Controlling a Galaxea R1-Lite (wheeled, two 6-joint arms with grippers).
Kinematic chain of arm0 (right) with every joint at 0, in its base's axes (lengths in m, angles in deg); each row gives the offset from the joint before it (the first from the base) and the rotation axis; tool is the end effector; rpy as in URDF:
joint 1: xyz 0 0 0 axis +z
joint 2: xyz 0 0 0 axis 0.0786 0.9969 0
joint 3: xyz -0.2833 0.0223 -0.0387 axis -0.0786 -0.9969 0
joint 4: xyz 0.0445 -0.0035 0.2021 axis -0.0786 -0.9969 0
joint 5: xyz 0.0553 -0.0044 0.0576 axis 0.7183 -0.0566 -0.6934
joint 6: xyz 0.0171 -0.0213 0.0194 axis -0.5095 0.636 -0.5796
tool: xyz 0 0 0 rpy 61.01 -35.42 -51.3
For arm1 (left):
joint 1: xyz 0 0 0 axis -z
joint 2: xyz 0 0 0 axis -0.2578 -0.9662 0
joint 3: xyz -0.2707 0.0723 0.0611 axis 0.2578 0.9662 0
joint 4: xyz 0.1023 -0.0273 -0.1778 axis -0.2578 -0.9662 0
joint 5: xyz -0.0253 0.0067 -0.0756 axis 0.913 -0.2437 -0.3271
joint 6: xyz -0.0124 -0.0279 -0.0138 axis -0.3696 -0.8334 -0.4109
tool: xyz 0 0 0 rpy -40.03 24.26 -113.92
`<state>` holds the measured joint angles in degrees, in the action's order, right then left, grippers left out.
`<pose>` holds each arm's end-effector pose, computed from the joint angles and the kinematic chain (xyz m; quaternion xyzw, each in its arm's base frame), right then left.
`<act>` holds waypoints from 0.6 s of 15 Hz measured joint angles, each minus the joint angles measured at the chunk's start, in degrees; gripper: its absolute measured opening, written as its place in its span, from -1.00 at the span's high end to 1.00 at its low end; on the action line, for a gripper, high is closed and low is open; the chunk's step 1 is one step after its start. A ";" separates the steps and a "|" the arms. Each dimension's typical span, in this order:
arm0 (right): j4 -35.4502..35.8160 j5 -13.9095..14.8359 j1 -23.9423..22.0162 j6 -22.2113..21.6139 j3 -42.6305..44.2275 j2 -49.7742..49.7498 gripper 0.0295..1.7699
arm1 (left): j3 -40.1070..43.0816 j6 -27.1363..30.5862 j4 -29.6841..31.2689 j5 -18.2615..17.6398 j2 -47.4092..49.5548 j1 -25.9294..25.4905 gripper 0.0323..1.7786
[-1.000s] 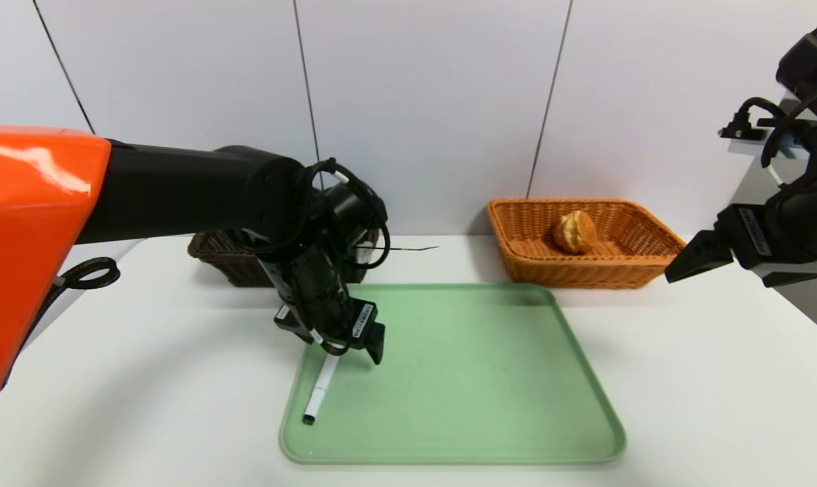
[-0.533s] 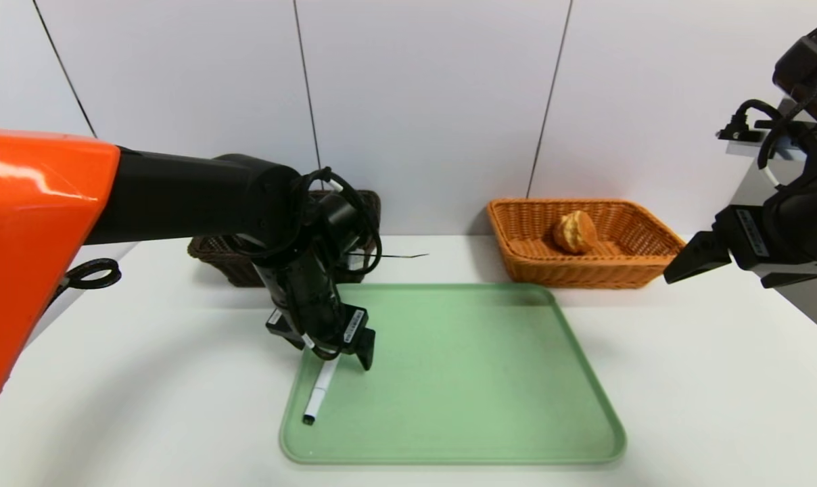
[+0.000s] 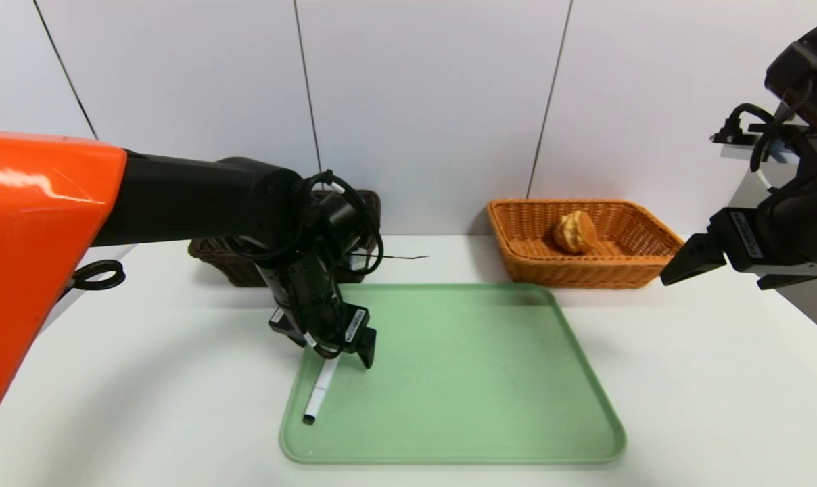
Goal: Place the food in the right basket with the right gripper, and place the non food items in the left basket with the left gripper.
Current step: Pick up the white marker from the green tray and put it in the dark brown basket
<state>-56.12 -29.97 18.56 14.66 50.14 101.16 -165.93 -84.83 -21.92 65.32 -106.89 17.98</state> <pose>0.2502 0.0587 0.2796 0.0200 0.5030 -0.0073 0.8640 0.3210 -0.2070 0.1417 0.0769 0.5845 -0.1526 0.7932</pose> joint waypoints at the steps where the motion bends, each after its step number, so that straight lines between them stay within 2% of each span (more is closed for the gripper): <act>1: 0.02 0.00 -0.02 -0.02 0.00 0.10 -0.91 | -0.01 0.00 0.00 -0.16 -0.16 -0.02 -0.90; 9: 0.00 0.02 -0.02 0.00 0.02 0.99 -0.92 | -0.26 -0.02 1.57 -3.24 -1.51 -0.32 -0.91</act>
<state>-56.12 -29.95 18.54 14.66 50.16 102.15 -166.19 -84.86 -20.35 62.08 -108.40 17.67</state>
